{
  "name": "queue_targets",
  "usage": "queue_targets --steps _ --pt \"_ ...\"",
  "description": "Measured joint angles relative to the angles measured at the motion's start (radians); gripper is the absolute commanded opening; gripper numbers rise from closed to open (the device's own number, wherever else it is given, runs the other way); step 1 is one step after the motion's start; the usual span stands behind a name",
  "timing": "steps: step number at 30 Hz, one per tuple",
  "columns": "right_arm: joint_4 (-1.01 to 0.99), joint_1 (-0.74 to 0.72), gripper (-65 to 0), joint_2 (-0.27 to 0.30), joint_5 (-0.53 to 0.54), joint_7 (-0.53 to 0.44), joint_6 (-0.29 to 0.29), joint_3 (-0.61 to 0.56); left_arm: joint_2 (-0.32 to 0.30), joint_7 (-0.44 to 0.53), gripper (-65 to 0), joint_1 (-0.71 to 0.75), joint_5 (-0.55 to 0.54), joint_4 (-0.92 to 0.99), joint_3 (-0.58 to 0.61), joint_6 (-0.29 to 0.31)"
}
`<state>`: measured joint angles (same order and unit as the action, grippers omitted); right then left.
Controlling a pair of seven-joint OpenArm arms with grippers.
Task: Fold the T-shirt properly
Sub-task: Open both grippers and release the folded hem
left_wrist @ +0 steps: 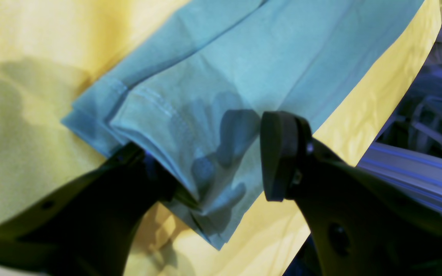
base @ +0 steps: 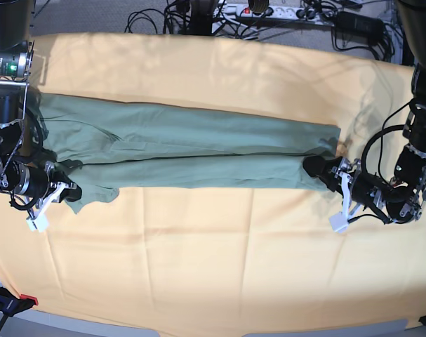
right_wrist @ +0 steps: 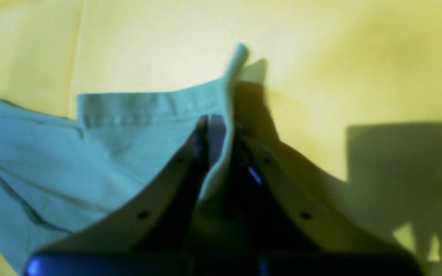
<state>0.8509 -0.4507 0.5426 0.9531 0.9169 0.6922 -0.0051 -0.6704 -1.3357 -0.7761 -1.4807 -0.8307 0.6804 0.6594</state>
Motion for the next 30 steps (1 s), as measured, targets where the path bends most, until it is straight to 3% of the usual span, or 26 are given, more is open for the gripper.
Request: queue_targets --steps 10,15,28,30 --pt "0.235 0.013 -65.0 0.002 0.003 0.103 0.000 -0.001 0.000 0.000 -29.2 0.000 0.002 0.000 0.000 0.015" --pt "0.409 0.109 -65.0 0.015 0.052 0.139 0.000 -0.003 0.000 0.000 -29.2 0.000 0.002 0.000 0.000 0.015" --pt "0.637 0.338 -65.0 0.141 0.055 0.143 0.001 -0.006 0.000 0.000 -29.2 0.000 0.003 0.000 0.000 0.015" --pt "0.650 0.357 -65.0 0.159 0.093 0.142 0.001 -0.005 0.000 0.001 -29.2 0.000 0.003 0.000 0.000 0.015"
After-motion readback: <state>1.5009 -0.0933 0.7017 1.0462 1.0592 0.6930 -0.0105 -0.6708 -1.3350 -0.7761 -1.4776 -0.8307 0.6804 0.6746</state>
